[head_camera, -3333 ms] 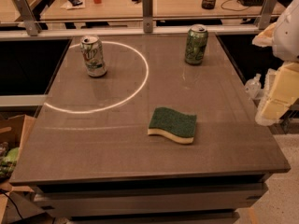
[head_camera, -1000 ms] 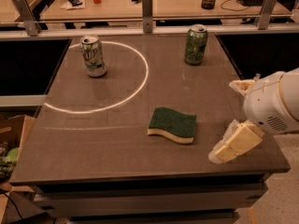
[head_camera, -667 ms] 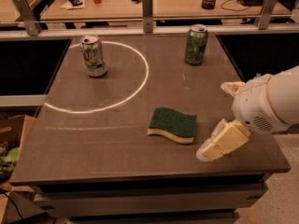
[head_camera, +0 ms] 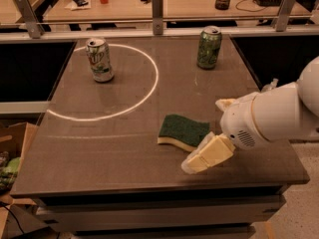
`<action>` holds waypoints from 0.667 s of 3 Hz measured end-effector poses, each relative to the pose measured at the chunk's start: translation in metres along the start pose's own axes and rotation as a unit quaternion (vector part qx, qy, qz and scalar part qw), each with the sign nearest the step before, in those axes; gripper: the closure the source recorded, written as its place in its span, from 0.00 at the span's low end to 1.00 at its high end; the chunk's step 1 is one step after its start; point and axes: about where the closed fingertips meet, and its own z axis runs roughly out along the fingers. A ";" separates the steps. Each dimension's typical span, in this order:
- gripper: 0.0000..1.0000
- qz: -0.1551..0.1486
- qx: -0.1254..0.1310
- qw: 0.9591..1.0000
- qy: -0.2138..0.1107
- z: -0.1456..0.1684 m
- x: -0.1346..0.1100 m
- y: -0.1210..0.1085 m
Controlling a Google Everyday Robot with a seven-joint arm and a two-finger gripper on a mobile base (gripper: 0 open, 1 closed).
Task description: Move sponge near green can
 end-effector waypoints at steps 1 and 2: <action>0.00 0.017 -0.005 1.000 -0.010 0.015 -0.002 0.006; 0.00 0.028 -0.012 0.999 -0.018 0.024 -0.002 0.011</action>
Offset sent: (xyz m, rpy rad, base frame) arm 0.0010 0.0277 -0.0278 0.0995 0.0431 -0.0327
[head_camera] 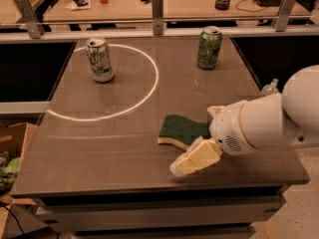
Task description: Move sponge near green can
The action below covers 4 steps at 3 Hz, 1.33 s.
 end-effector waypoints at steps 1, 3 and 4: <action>0.10 -0.001 -0.009 1.000 -0.013 0.007 0.000 0.006; 0.51 -0.028 -0.040 0.997 -0.056 0.004 -0.005 0.021; 0.75 -0.042 -0.047 0.996 -0.070 0.002 -0.009 0.025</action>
Offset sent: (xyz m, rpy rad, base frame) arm -0.0172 0.0178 -0.0025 0.1211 -0.0560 0.1106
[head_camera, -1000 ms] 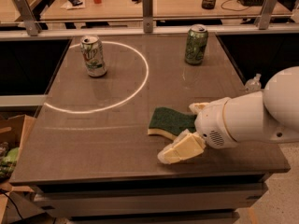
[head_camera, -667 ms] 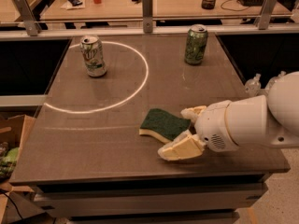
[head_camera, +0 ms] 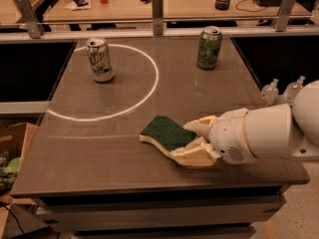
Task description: Move sponge near green can
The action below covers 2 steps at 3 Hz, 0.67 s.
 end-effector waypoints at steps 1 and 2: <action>0.97 0.003 0.016 1.000 0.001 -0.005 -0.002 -0.002; 1.00 0.019 0.068 0.997 0.010 -0.013 -0.003 -0.020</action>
Offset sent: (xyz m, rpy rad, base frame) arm 0.0593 -0.0605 0.0284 -0.0903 -0.1388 -0.4111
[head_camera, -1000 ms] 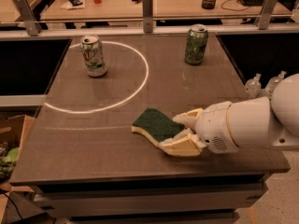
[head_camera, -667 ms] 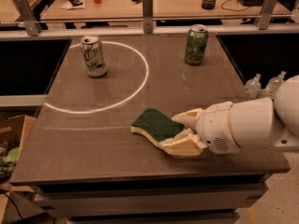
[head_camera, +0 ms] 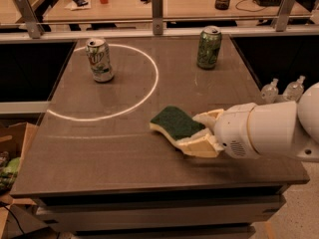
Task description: Move sponge near green can
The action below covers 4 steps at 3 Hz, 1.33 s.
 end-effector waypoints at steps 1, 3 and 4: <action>1.00 0.025 0.096 0.995 0.008 -0.002 0.002 -0.053; 1.00 0.036 0.204 0.978 0.013 -0.010 0.008 -0.114; 1.00 0.037 0.217 0.976 0.005 -0.009 0.005 -0.121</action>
Offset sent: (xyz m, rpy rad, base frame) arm 0.1230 -0.1148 0.0083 -0.1915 -0.2458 -0.5214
